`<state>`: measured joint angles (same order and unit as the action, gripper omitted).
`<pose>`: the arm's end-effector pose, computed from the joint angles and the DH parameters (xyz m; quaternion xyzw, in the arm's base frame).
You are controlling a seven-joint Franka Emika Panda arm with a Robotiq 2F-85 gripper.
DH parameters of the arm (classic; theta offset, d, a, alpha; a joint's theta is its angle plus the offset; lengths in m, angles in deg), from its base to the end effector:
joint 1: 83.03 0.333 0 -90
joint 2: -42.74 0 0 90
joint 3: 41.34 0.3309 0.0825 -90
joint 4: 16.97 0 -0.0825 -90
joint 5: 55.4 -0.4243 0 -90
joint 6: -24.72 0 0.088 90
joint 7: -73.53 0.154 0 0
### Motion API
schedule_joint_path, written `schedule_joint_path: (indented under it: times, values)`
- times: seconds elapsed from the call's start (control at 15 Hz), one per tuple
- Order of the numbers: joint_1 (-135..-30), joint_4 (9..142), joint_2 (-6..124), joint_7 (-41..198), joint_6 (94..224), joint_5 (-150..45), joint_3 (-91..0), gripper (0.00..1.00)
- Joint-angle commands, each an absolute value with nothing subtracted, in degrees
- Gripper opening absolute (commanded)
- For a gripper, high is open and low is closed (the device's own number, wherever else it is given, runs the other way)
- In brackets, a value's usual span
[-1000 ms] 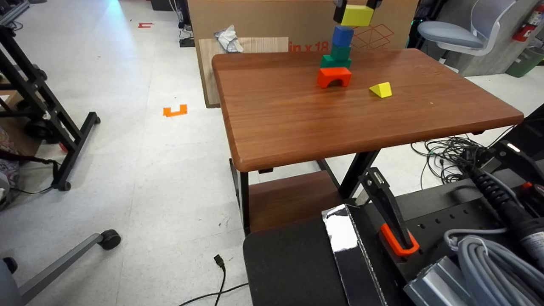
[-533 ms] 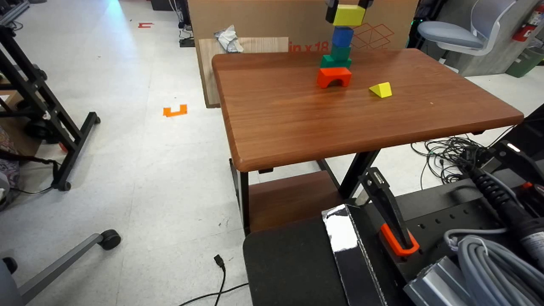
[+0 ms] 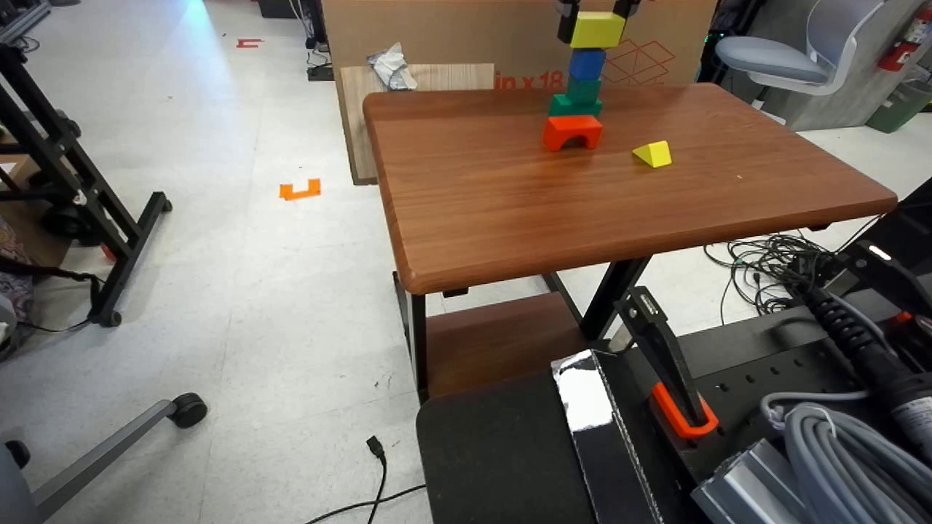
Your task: Pick up the yellow block and put it on top of the green and blue blocks.
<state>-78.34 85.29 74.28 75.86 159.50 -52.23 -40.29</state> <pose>0.6942 0.0667 0.1853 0.9987 0.0477 0.0097 0.0144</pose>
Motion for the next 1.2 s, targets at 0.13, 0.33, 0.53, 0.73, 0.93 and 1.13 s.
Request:
schedule_joint_path:
  times: [0.13, 0.33, 0.53, 0.73, 0.93, 1.13]
  values:
    - [-78.0, 82.7, 76.2, 76.6, 157.5, -51.7, -40.7, 0.42]
    - [-77.4, 82.3, 76.2, 77.9, 157.2, -51.1, -41.2, 0.93]
    - [-77.6, 83.3, 75.1, 78.5, 157.1, -51.4, -41.1, 1.00]
    - [-77.2, 85.6, 72.5, 79.4, 157.5, -51.5, -40.9, 1.00]
    - [-75.7, 90.3, 66.5, 82.5, 156.7, -50.9, -41.0, 1.00]
    - [-74.5, 96.8, 58.0, 85.0, 155.1, -51.6, -39.9, 1.00]
